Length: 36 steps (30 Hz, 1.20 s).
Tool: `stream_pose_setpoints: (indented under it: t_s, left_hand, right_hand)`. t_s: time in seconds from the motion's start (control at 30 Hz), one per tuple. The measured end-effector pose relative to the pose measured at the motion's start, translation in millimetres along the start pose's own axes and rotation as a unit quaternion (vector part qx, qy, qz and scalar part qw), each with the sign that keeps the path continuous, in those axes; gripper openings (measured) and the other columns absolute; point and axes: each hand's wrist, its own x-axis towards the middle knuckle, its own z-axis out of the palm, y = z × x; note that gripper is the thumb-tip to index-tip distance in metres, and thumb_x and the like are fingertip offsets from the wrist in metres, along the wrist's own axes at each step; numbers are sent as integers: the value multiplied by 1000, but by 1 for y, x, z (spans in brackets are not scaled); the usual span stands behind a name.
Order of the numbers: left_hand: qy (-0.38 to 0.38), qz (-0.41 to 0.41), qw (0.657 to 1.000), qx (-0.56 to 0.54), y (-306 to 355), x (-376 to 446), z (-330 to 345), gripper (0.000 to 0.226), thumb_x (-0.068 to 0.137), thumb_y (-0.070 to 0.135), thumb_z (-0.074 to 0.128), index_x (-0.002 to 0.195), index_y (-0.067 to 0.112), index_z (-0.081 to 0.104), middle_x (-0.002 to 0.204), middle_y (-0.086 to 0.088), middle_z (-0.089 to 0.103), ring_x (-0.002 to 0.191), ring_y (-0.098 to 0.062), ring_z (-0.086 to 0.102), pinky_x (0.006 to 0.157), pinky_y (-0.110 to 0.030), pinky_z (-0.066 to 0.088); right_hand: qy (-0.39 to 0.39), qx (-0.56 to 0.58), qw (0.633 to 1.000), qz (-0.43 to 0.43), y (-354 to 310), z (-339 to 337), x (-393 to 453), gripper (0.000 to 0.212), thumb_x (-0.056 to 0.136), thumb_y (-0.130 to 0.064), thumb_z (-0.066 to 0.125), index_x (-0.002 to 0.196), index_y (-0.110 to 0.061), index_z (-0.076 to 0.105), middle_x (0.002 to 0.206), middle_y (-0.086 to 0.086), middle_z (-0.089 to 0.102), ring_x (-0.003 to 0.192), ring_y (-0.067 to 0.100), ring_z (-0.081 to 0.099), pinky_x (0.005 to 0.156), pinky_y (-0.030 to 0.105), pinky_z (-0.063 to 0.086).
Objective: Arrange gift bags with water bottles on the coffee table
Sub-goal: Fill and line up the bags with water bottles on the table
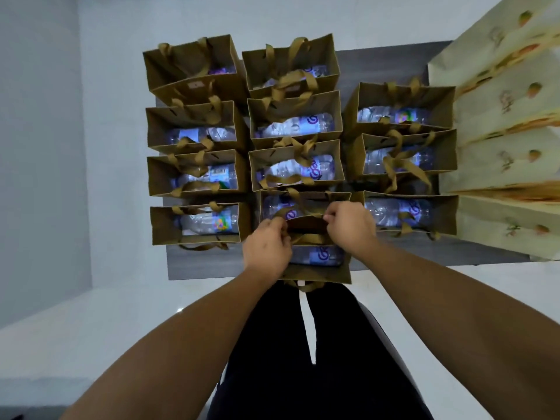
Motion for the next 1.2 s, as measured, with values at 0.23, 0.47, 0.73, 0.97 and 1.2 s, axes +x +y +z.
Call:
stream_pose_setpoints:
  t_s: [0.23, 0.47, 0.73, 0.97, 1.2]
  left_hand:
    - [-12, -25, 999, -17, -1, 9, -5, 11, 97, 30, 59, 105, 23, 63, 96, 5, 57, 89, -18, 60, 68, -28, 42]
    - [68, -20, 996, -51, 11, 24, -17, 19, 102, 33, 52, 115, 22, 60, 104, 0, 63, 88, -19, 62, 69, -34, 51]
    - [89, 40, 995, -20, 11, 65, -24, 26, 102, 27, 53, 126, 21, 63, 129, -1, 57, 101, -20, 60, 77, -28, 46]
    - [91, 17, 996, -17, 15, 86, -34, 24, 105, 30, 47, 113, 21, 68, 101, -2, 68, 86, -20, 61, 68, -32, 43]
    - [37, -29, 999, -5, 27, 118, -54, 22, 105, 31, 47, 113, 28, 67, 102, -2, 68, 95, -24, 63, 77, -37, 51]
  right_hand:
    - [9, 21, 1000, 10, -8, -3, 11, 14, 99, -28, 58, 106, -28, 70, 93, -1, 66, 89, 19, 62, 79, 39, 56]
    - [63, 71, 995, -16, -11, -5, 14, 15, 96, -33, 64, 109, -27, 70, 98, -2, 68, 94, 20, 63, 81, 39, 55]
    - [134, -23, 985, -107, -15, -26, 49, 26, 103, -27, 53, 117, -18, 73, 109, 6, 69, 96, 29, 64, 74, 36, 49]
    - [83, -66, 991, -81, -27, -41, 70, 21, 103, -31, 51, 103, -22, 70, 84, 0, 63, 84, 23, 60, 65, 30, 36]
    - [83, -66, 993, -51, -33, -51, 80, 25, 104, -35, 51, 115, -25, 70, 90, 1, 63, 91, 24, 61, 70, 32, 37]
